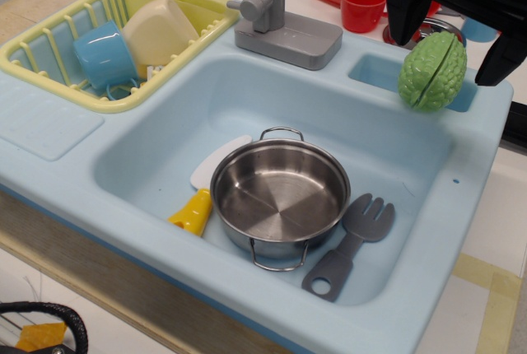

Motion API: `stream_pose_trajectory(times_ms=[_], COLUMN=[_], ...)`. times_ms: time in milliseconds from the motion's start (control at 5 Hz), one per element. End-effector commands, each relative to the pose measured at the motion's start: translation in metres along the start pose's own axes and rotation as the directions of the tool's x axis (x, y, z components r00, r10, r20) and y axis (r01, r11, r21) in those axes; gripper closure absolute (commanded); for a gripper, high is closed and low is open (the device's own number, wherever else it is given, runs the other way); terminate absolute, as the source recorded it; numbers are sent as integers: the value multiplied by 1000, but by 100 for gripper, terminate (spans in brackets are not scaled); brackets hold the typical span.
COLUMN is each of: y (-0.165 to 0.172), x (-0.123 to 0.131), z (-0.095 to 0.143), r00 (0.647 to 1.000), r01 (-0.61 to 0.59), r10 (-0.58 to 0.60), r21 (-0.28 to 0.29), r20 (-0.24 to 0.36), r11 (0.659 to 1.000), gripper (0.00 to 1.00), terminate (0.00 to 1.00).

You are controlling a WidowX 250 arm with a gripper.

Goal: Put green squash into pot or pan

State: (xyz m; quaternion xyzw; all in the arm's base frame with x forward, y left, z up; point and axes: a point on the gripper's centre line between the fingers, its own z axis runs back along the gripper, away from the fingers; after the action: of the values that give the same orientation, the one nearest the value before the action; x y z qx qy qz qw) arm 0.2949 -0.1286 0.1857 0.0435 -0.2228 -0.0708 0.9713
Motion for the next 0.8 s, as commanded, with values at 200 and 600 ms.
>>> stream_pose_trajectory(times_ms=[200, 600], y=[8, 14], x=[10, 23], z=[-4, -21], r00=[1000, 999], r01=[7, 47], r10=[-7, -47], r21=[21, 10], r20=[-24, -10], r11=[1000, 999], gripper=[0, 0], terminate=[0, 0])
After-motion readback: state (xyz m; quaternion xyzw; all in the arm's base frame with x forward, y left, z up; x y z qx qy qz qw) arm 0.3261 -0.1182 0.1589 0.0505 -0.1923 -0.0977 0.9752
